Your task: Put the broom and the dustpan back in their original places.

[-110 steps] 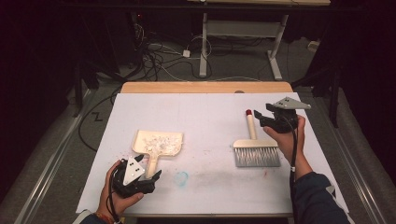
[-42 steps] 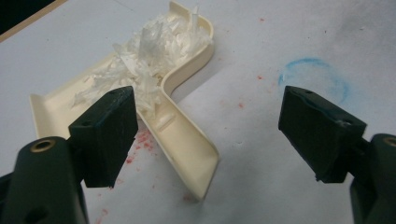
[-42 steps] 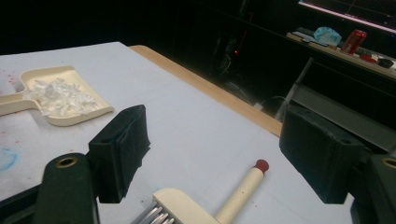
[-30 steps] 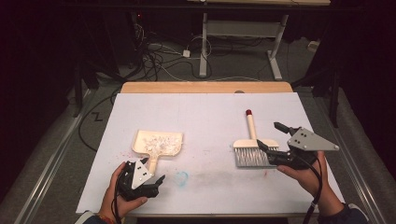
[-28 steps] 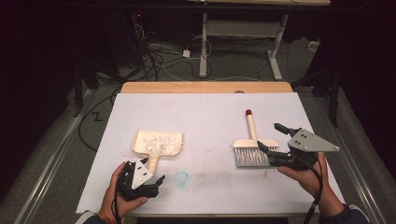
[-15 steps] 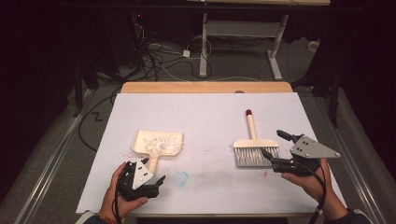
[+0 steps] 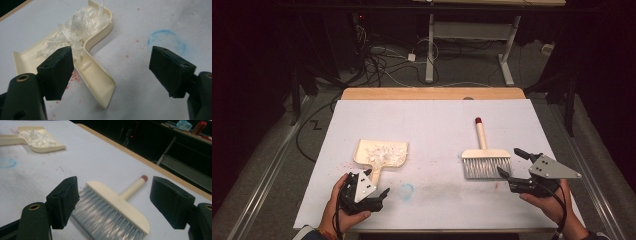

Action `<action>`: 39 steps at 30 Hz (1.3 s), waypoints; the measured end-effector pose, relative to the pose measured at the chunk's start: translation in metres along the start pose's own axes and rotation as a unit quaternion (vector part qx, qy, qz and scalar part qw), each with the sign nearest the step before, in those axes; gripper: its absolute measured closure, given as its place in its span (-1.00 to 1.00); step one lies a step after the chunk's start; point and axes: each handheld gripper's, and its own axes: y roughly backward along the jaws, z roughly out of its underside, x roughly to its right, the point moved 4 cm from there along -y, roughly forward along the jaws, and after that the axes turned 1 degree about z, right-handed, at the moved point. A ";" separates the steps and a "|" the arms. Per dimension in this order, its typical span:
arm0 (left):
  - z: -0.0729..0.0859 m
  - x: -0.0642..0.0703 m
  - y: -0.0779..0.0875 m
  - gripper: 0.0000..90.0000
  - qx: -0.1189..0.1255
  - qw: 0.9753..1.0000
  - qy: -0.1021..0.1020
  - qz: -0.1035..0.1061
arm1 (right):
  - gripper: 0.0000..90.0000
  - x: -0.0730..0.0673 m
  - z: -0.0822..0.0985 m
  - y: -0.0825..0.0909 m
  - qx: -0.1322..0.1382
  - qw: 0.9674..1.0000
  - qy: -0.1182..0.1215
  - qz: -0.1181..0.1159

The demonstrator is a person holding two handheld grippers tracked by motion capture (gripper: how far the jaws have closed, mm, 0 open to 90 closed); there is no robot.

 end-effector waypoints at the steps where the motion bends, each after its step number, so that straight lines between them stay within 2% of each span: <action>1: 0.000 0.000 0.000 -0.57 0.000 1.000 0.000 0.000 | -0.47 0.000 0.002 0.001 0.000 1.000 0.000 0.002; 6: -0.001 0.000 -0.002 -0.57 0.001 1.000 -0.002 0.001 | -0.47 -0.001 0.015 0.002 -0.008 1.000 -0.008 0.003; 8: -0.001 0.000 -0.002 -0.57 0.002 1.000 -0.001 0.002 | -0.47 -0.002 0.021 0.002 -0.014 1.000 0.001 0.010; 10: -0.001 0.000 -0.002 -0.57 0.002 1.000 -0.001 0.000 | -0.47 -0.003 0.027 0.002 -0.017 1.000 -0.008 0.005; 14: -0.001 0.000 -0.002 -0.57 0.003 1.000 -0.002 0.002 | -0.47 -0.007 0.041 0.004 -0.018 1.000 -0.013 0.016; 18: -0.001 0.000 -0.002 -0.57 0.004 1.000 -0.003 0.002 | -0.47 -0.011 0.053 0.006 -0.028 0.999 -0.024 0.015; 24: -0.001 0.001 -0.003 -0.57 0.000 1.000 0.000 0.004 | -0.47 -0.011 0.051 0.008 -0.019 0.999 -0.024 0.018; 31: 0.000 0.003 -0.002 -0.57 -0.002 1.000 -0.011 0.003 | -0.47 -0.013 0.048 0.010 -0.015 0.999 -0.019 0.021; 39: 0.001 0.003 0.001 -0.57 0.004 1.000 -0.008 0.001 | -0.47 -0.015 0.045 0.011 -0.009 1.000 -0.016 0.024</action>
